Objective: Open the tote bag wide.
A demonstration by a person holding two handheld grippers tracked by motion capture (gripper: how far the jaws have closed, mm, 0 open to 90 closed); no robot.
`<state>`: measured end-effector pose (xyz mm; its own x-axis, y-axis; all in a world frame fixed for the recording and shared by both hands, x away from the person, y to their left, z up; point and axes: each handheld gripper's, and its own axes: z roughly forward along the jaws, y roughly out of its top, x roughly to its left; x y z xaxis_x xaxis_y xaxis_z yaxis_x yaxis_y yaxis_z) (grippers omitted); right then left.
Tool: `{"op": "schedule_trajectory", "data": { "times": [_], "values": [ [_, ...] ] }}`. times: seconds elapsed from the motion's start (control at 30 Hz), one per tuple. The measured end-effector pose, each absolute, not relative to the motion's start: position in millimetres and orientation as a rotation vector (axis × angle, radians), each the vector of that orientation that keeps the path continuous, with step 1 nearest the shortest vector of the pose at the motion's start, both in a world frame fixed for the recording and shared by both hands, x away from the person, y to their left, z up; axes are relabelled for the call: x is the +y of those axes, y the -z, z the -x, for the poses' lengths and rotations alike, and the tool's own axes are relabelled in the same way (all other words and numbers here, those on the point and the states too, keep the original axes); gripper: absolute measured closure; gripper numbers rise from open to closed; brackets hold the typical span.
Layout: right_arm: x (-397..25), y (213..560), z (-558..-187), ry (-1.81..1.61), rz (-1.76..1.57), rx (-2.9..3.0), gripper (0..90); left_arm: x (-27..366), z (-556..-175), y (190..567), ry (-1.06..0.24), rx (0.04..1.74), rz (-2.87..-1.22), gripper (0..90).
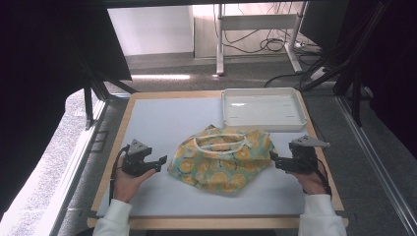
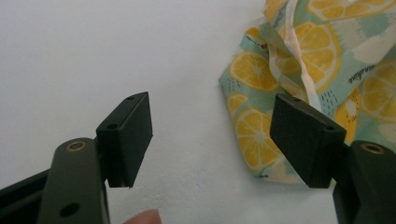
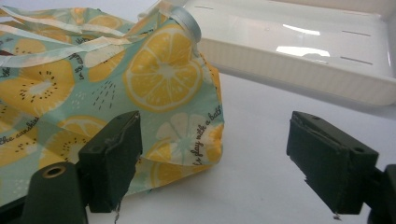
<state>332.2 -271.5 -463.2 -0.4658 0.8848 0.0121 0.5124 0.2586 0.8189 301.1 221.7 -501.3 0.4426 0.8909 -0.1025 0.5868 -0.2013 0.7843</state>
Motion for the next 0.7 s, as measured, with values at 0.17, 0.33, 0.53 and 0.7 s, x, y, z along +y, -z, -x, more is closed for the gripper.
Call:
{"op": "schedule_trajectory", "data": {
  "times": [0.17,0.33,0.53,0.7],
  "values": [
    [-273.6,460.8,-333.6,-1.152,-1.274,2.114,18.2,219.3,-299.0,502.5,-0.443,1.243,-1.9,30.8],
    [-268.3,463.5,-334.5,-1.123,-1.262,2.159,17.9,219.9,-299.1,502.0,-0.429,1.242,-1.901,31.0],
    [-272.8,464.2,-332.9,-1.144,-1.273,2.151,16.7,214.0,-303.4,501.8,-0.436,1.23,-1.927,30.7],
    [-275.3,464.7,-336.2,-1.157,-1.288,2.125,16.7,211.9,-303.6,504.8,-0.463,1.242,-1.938,31.1]
  ]
}}
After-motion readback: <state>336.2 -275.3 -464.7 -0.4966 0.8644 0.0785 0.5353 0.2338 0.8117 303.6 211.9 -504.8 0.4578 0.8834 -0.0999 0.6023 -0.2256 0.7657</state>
